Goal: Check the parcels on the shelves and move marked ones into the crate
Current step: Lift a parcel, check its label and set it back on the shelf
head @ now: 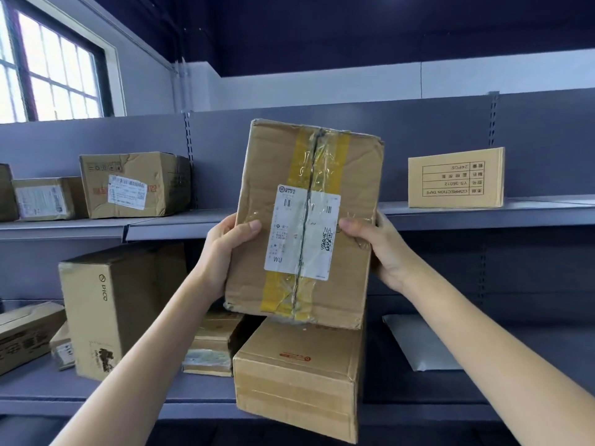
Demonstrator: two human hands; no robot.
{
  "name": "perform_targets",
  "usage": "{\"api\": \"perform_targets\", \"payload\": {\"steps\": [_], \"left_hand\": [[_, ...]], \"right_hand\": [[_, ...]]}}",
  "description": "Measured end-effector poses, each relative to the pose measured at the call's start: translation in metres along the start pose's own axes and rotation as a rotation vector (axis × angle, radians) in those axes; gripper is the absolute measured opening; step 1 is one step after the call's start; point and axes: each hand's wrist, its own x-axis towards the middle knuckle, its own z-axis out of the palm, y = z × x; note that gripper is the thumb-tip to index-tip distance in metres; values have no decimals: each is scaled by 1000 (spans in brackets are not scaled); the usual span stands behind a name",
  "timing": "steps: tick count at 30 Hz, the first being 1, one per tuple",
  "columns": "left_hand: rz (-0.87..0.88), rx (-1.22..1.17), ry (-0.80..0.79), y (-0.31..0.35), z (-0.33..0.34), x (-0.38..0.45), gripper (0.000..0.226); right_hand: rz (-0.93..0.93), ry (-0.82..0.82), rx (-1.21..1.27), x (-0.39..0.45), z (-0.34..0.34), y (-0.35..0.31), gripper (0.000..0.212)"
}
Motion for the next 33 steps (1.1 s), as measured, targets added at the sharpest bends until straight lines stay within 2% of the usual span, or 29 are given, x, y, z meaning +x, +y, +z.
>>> {"api": "perform_targets", "payload": {"steps": [5,8,13,17,20,25,28,30,31,32,33], "left_hand": [[58,11,2,2,20,-4,26],[126,-6,36,5,26,-9,34],[140,-42,134,4,25,-6,34],[63,-54,154,6,12,-2,33],[46,-9,132,10,-3,5,31],[113,174,94,22,-43,20,16],[149,253,115,28,-83,35,39],[178,324,135,35,-108,38,88],[193,346,140,38,-122,38,105],[220,365,156,41,-136,38,103],[248,393,166,46,-149,38,90]], "right_hand": [[-14,-119,28,-7,-15,-18,95],[-2,-218,6,-12,-24,-22,97],[66,-266,-14,-20,-23,-9,103],[47,-206,-29,-21,-7,1,94],[-4,-109,-30,-8,5,-3,70],[-96,-14,-91,10,37,-12,64],[-156,28,-165,19,62,-15,68],[-187,23,-220,25,80,-19,82],[-198,19,-267,28,90,-21,87],[-203,17,-325,31,100,-26,90],[-201,16,-385,33,109,-31,89]]}}
